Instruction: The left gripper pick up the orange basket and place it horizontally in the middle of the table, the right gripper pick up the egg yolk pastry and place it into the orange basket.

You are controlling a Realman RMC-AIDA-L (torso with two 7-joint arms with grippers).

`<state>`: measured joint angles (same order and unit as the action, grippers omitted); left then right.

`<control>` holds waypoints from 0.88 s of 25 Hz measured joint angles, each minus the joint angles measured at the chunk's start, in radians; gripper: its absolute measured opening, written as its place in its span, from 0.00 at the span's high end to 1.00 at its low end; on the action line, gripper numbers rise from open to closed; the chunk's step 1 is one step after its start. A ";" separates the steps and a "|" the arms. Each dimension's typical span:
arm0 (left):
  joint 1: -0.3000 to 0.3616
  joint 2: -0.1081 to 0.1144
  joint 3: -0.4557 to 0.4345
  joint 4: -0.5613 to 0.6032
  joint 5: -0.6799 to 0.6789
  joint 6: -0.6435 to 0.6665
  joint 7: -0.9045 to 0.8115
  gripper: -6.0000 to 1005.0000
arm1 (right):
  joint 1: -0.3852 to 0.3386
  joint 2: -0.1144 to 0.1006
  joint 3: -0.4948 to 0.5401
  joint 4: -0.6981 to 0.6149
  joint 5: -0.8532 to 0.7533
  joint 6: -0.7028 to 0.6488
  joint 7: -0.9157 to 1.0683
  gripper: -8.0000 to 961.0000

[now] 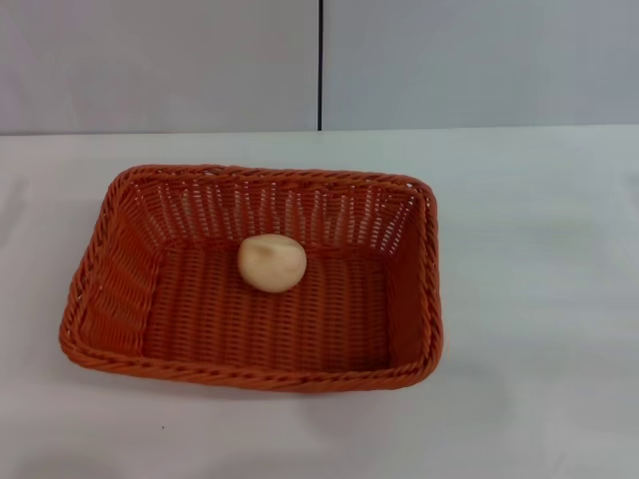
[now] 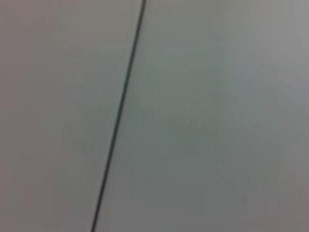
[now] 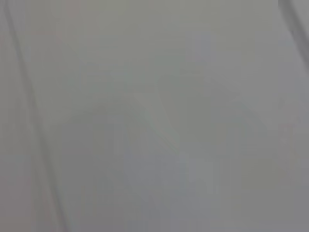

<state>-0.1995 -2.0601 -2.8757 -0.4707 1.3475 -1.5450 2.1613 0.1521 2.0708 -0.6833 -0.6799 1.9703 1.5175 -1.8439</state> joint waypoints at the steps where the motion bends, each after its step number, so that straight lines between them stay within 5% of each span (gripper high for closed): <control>1: -0.002 0.000 -0.004 0.005 -0.002 0.006 0.000 0.34 | -0.004 0.000 0.032 0.025 0.000 0.009 -0.019 0.32; 5: -0.003 -0.001 -0.004 0.007 -0.005 0.015 0.003 0.32 | -0.021 -0.002 0.098 0.071 -0.001 0.003 -0.034 0.32; 22: -0.016 -0.005 -0.005 0.067 -0.082 0.126 0.056 0.22 | -0.016 -0.006 0.108 0.085 -0.014 -0.088 -0.039 0.32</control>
<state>-0.2153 -2.0653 -2.8807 -0.4039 1.2658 -1.4193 2.2175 0.1358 2.0644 -0.5753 -0.5951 1.9559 1.4297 -1.8825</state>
